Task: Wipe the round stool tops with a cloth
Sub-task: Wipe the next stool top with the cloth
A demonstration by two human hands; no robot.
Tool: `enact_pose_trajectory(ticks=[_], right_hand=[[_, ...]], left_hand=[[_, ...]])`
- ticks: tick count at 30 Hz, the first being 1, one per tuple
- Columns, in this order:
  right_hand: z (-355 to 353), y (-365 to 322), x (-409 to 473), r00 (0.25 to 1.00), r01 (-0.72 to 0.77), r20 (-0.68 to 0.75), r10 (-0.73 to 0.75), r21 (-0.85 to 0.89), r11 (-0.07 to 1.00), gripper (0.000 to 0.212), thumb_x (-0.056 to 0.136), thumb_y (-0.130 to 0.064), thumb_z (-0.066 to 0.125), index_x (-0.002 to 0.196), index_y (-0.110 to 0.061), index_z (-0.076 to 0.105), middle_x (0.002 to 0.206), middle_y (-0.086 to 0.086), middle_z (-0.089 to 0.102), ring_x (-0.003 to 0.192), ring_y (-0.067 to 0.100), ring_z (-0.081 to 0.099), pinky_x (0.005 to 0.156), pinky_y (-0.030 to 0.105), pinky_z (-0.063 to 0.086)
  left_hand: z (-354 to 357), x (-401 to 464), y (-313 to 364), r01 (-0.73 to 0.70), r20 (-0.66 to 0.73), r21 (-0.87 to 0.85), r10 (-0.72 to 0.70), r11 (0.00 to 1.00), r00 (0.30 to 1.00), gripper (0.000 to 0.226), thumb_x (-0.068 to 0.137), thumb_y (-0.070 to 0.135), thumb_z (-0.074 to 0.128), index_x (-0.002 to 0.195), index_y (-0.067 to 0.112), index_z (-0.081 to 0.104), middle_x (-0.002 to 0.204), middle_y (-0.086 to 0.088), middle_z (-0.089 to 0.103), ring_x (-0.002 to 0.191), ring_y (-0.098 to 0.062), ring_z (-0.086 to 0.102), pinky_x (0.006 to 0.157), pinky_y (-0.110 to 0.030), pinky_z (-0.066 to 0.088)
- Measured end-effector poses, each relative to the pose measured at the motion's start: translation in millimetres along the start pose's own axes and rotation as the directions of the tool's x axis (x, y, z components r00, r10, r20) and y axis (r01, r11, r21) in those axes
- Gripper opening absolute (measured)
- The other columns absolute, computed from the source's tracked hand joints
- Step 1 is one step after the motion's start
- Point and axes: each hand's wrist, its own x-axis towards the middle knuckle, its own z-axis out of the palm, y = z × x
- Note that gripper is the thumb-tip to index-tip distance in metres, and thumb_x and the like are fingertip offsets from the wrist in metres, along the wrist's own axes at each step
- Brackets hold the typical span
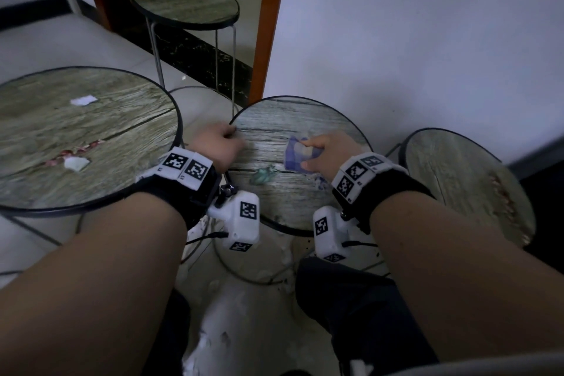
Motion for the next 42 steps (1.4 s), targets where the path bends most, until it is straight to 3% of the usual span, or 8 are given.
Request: enact_pose_trajectory(ticks=[7,14,20,24,35,42], right_hand=[[2,-2,-15,0.999,-0.037,-0.027,0.036,-0.038,0.999,0.051,0.08,-0.032,0.072,0.129,-0.028,0.058,0.134,-0.004,0.056,0.117,0.019,0.055,0.085,0.019,0.038],[6,-7,-27,0.999,-0.035,0.02,0.036,-0.077,0.996,0.052,0.083,-0.029,0.07,0.132,-0.021,0.055,0.133,0.001,0.056,0.118,0.021,0.054,0.097,0.026,0.043],[8,-10,-40,0.998,-0.027,0.05,0.03,-0.066,0.997,0.054,0.084,-0.027,0.068,0.135,-0.019,0.052,0.145,0.001,0.044,0.13,0.022,0.045,0.107,0.033,0.038],[7,-8,-49,0.998,-0.037,0.044,0.039,-0.057,0.998,0.054,0.087,-0.026,0.066,0.137,-0.02,0.049,0.148,0.0,0.04,0.131,0.021,0.043,0.103,0.026,0.037],[12,-11,-70,0.998,-0.023,0.058,0.03,-0.119,0.993,0.055,0.088,-0.029,0.064,0.139,-0.02,0.046,0.148,-0.001,0.039,0.133,0.019,0.04,0.107,0.026,0.034],[23,-9,-77,0.998,-0.034,0.04,0.039,-0.111,0.993,0.055,0.084,-0.028,0.068,0.136,-0.02,0.051,0.144,-0.001,0.046,0.129,0.018,0.046,0.094,0.019,0.036]], left_hand=[[2,-17,0,0.012,-0.003,0.04,-0.012,0.999,1.0,0.049,0.093,0.029,0.053,0.14,0.018,0.044,0.14,-0.007,0.048,0.127,-0.026,0.046,0.099,-0.028,0.035],[3,-28,-2,0.024,-0.004,0.021,-0.024,0.999,1.0,0.052,0.092,0.031,0.055,0.14,0.018,0.043,0.137,-0.006,0.051,0.124,-0.026,0.048,0.099,-0.03,0.037],[1,-36,-7,0.04,-0.017,0.028,-0.039,0.999,0.999,0.052,0.092,0.029,0.054,0.141,0.019,0.042,0.138,-0.007,0.051,0.126,-0.026,0.046,0.101,-0.03,0.035],[0,-43,-8,0.019,-0.001,0.056,-0.019,0.998,1.0,0.051,0.093,0.03,0.053,0.141,0.019,0.042,0.136,-0.007,0.052,0.124,-0.025,0.048,0.098,-0.027,0.036],[2,-62,-12,-0.033,0.045,0.135,0.027,0.99,0.999,0.045,0.093,0.027,0.052,0.136,0.015,0.048,0.135,-0.007,0.052,0.119,-0.024,0.051,0.083,-0.022,0.034],[6,-74,-17,-0.053,0.065,0.159,0.043,0.986,0.997,0.05,0.093,0.028,0.053,0.14,0.012,0.044,0.139,-0.007,0.048,0.123,-0.022,0.049,0.093,-0.025,0.038]])
